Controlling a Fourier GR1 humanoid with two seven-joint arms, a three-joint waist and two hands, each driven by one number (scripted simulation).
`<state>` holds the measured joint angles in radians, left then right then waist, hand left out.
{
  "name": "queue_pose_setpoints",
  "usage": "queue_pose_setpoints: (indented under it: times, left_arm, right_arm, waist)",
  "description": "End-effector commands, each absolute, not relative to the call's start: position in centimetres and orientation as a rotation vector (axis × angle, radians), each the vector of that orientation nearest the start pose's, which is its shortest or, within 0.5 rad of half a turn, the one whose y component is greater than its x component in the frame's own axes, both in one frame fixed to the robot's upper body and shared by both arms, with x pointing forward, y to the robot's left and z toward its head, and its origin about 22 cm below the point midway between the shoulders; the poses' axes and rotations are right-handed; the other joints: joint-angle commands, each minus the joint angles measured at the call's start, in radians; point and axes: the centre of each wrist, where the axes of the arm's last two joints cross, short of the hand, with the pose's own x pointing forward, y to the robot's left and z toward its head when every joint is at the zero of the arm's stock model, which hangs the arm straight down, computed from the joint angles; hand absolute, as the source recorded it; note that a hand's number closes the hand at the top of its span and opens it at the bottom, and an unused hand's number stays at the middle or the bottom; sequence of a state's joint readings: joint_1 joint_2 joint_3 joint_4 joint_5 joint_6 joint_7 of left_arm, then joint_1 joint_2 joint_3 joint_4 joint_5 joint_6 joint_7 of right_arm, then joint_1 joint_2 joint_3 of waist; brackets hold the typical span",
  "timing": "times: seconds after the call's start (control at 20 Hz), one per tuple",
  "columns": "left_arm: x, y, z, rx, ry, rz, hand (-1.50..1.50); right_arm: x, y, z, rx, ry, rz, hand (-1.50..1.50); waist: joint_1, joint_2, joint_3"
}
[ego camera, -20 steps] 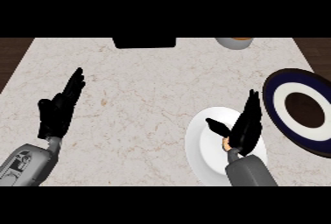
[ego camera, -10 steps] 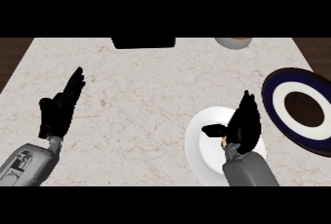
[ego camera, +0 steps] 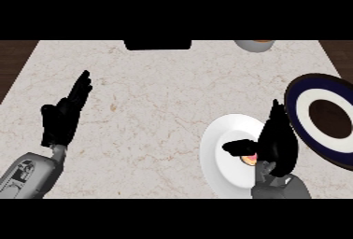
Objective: Pick the cupcake from the plate and place it in the plate
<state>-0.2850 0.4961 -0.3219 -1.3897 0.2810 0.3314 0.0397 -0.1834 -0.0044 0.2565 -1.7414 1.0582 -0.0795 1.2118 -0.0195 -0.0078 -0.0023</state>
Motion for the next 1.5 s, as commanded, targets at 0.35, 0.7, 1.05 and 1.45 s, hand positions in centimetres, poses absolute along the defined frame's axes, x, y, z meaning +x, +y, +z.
queue_pose_setpoints:
  times: [0.35,0.7,1.05,1.45]
  left_arm:
    - [30.4,26.9,5.5,0.216,-1.556,-0.219,0.00]
    - [30.0,26.0,2.8,0.221,-1.554,-0.222,0.00]
    - [29.8,25.9,5.2,0.207,-1.556,-0.220,0.00]
    - [30.7,24.8,3.2,0.224,-1.554,-0.236,0.00]
  right_arm:
    - [25.3,-16.5,5.5,-0.969,-0.491,0.290,-1.50]
    - [25.8,-16.1,4.9,-0.928,-0.479,0.289,-1.50]
    - [24.9,-18.1,2.5,-0.895,-0.430,0.285,-1.50]
    - [24.5,-17.7,1.5,-1.007,-0.499,0.314,1.50]
  waist:
    - [0.020,0.006,0.002]
    - [0.022,0.008,0.002]
    - [0.023,0.006,0.003]
    - [0.014,0.008,0.002]
